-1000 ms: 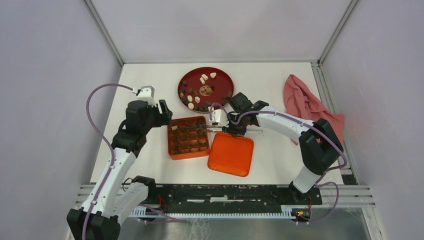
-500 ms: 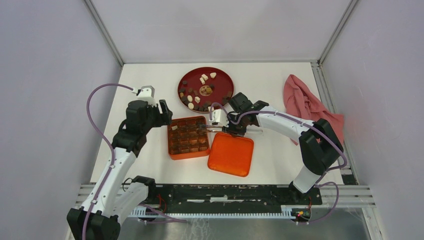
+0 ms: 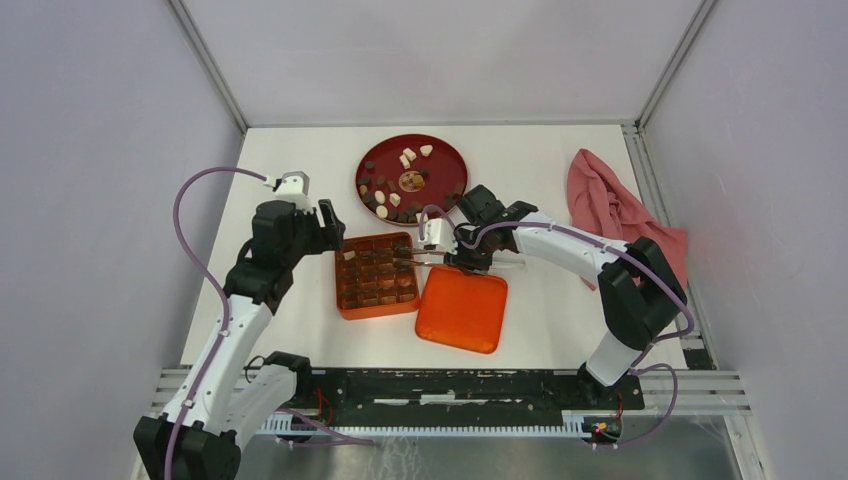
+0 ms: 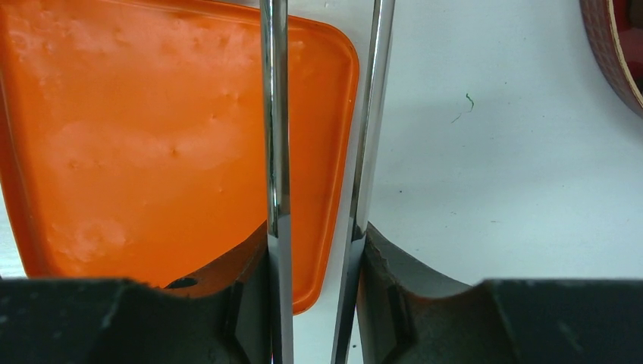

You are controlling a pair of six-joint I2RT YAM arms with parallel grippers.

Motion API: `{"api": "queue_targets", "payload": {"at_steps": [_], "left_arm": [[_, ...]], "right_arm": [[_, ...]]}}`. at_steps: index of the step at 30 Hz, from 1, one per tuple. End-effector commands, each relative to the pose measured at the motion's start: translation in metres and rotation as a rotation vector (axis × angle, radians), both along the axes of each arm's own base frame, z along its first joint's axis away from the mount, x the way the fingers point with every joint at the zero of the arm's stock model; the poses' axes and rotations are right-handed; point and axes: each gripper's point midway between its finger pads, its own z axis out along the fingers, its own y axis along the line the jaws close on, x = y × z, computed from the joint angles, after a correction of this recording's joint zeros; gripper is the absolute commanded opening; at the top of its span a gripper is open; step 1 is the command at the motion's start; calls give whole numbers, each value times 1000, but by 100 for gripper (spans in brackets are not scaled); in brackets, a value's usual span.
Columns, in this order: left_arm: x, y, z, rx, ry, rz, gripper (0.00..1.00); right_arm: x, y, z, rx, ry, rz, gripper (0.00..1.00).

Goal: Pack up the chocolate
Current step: Place the fake chocolate in the packing box.

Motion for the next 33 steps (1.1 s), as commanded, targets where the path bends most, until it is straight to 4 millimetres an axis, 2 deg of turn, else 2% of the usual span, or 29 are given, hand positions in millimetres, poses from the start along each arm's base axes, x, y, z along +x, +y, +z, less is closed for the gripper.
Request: {"api": "queue_targets", "payload": {"at_steps": [1,6,11,14,18,21,24,25,28,33], "left_arm": [[2,1,5,38,-31,-25,79],[2,1,5,38,-34,-25,79],[1,-5,19,-5,-69,-43,79],[1,-26,45,-104,-146,-123,81],[8,-44,76,-192,-218,-184,98],[16,-59,88,-198,-210,-267,99],[25,-78,88,-217,-158,-337,97],[30,-81,82,-217,-135,-347,97],[36,-68,65,-158,-105,-294,97],[22,-41,45,-46,-102,-208,97]], "right_arm": [[10,15,27,68,-55,5,42],[9,17,32,89,-51,8,42],[15,19,58,178,-45,-15,39],[30,10,80,248,-42,-59,38],[63,-8,98,266,-78,-144,38],[91,-21,103,238,-113,-211,38],[122,-31,99,174,-143,-272,38],[133,-31,98,159,-150,-288,38],[155,-32,92,133,-154,-335,38],[174,-29,70,118,-117,-373,38]]}}
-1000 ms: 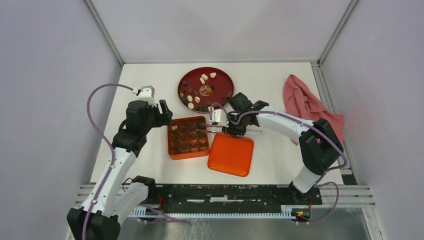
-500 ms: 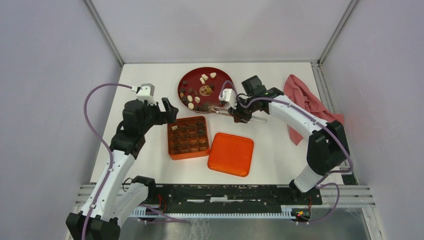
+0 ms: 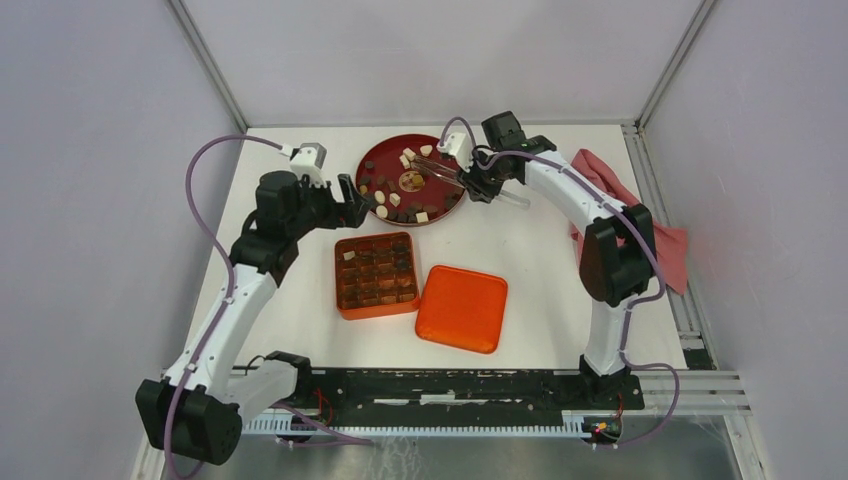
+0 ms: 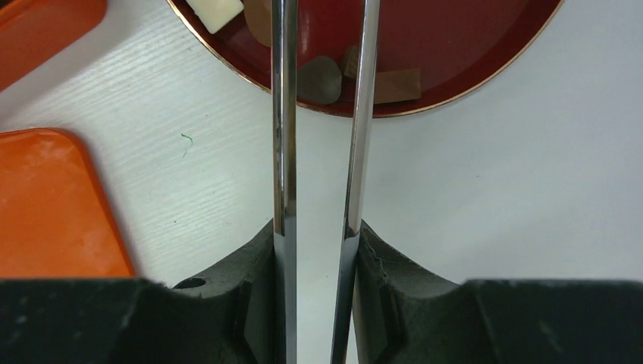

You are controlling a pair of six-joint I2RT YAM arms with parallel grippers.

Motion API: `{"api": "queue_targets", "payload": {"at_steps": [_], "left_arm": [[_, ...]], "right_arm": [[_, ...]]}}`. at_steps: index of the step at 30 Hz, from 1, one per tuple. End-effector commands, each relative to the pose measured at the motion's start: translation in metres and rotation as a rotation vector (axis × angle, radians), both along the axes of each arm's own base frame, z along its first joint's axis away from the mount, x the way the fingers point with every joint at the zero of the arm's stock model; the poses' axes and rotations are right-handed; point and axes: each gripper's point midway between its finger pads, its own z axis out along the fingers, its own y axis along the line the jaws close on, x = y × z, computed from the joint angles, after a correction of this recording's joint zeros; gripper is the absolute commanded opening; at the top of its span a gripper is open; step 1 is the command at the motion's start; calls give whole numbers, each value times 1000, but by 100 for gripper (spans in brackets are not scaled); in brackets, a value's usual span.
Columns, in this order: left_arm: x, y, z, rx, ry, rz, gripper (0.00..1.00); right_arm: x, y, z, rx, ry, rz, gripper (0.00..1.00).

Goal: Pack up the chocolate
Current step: Place the fake chocolate in the packing box.

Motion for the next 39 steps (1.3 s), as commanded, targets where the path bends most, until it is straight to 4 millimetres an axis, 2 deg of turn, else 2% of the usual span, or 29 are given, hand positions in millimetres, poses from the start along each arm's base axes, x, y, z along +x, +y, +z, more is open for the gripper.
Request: {"api": "queue_targets", "payload": {"at_steps": [1,8,13,19,34,39], "left_arm": [[-15,21,-4,89,-62,52,97],[-18,24,-13,106,-31,57,96],[-18,24,-15,108,-24,55,96],[-18,25,-16,115,-23,61,96],[-18,25,-17,116,-22,62,96],[-17,26,-18,118,-18,63,96]], "right_arm": [[18,-2,-7,-20,15,-61,38],[29,3,-42,-46,84,-75,39],[38,4,-54,-61,106,-88,40],[39,3,-70,-82,138,-92,41],[46,2,-81,-97,149,-117,44],[51,8,-82,-76,155,-120,45]]}}
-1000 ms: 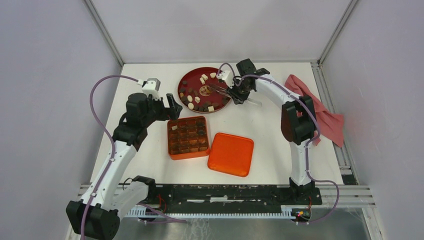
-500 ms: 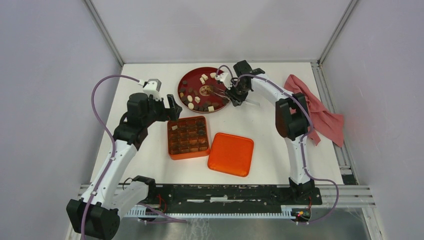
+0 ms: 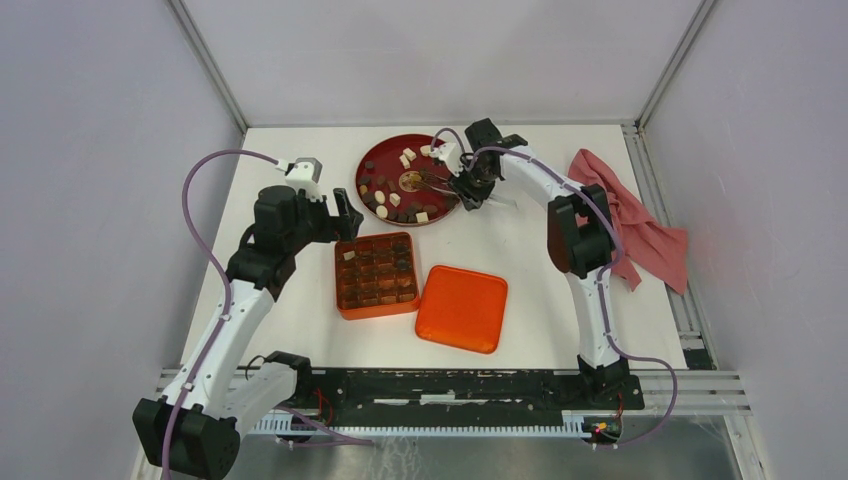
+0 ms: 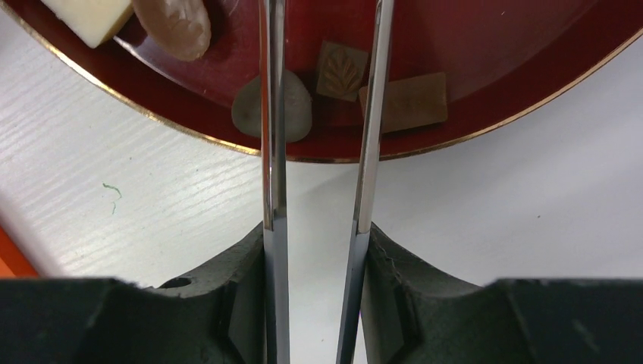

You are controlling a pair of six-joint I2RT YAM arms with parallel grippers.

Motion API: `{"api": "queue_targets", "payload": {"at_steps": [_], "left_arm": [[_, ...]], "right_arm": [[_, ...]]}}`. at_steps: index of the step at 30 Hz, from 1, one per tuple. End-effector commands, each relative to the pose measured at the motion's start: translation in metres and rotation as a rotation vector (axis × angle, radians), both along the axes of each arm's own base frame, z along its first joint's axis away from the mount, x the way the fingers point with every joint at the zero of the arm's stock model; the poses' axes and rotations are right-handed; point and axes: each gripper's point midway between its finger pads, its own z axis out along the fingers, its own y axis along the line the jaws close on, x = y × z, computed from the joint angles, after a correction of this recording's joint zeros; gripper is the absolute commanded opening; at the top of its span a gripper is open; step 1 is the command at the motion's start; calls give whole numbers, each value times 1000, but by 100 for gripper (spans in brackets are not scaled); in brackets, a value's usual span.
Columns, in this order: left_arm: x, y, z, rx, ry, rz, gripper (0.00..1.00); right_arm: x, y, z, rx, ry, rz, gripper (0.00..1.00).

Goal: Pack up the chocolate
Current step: Place the fake chocolate in the packing box, then pick up the fake chocolate from the plate.

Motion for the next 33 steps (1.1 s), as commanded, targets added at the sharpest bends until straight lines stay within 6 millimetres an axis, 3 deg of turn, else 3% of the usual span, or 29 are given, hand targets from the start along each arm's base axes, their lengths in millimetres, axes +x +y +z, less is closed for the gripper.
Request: {"api": "queue_targets", "payload": {"at_steps": [1,22,33], "left_arm": [[4,2,4,39,-35,-18,96],[5,2,1,45,-24,-15,96],[5,2,1,44,-23,-16,96]], "right_arm": [[20,8,13,34,-44,-26,45],[33,22,9,74,-50,-36,47],[31,25,9,76,-44,-22,39]]}}
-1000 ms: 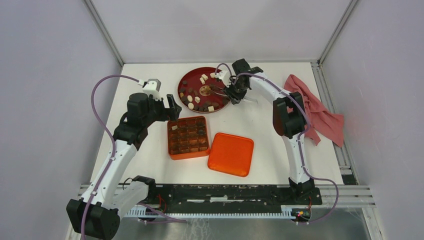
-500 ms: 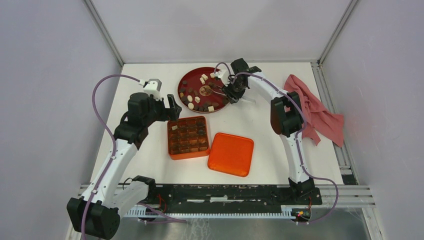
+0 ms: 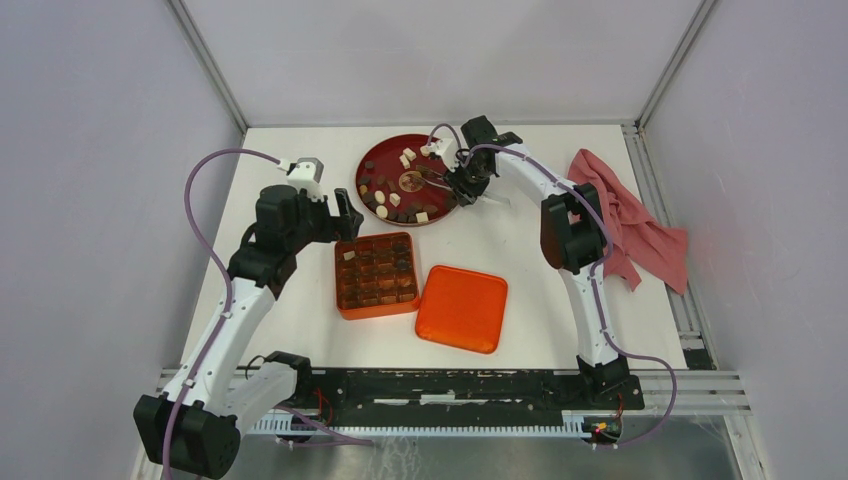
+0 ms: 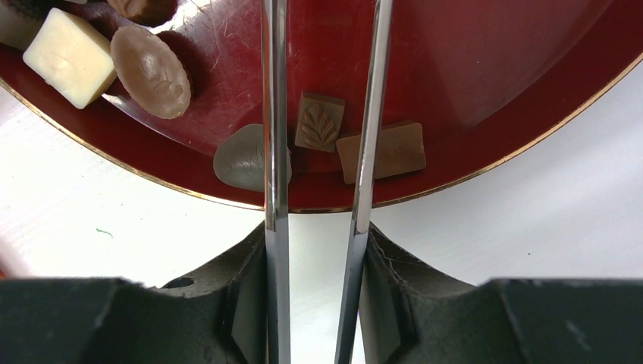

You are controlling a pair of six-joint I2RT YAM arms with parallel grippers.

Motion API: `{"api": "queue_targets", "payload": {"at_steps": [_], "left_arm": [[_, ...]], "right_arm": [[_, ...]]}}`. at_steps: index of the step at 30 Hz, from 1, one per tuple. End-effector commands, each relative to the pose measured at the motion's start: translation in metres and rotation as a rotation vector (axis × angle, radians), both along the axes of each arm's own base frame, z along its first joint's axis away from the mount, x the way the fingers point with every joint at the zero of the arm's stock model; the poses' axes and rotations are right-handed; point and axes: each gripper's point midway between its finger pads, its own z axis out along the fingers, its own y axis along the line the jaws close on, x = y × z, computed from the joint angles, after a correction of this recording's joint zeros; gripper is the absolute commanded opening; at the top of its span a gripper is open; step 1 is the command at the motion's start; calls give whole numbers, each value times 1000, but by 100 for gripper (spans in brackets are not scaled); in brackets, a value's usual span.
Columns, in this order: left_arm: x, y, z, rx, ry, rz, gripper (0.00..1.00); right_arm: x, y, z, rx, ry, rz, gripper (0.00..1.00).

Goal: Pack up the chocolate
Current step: Pick up the fake chocolate from the plate.

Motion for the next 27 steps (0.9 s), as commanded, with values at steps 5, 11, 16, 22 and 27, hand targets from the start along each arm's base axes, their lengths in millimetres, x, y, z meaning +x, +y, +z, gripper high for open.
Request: {"api": "queue_targets", "payload": {"at_steps": [5,11,16,22,27], "left_arm": [[3,2,5,34,-33,-11,96],[3,4,7,40,-40,-1,96],[3,7,8,46,-48,13,96],[3,11,9,55,-56,32,96],[3,14,13,58,-74,46,95]], "right_arm": [[6,12,24,49,-47,22,17],[-6,9,50,106,-70,37,0],[-18,7,60,141,-76,49,0],[-27,5,69,181,-69,68,0],[-44,5,82,228,-67,103,0]]}}
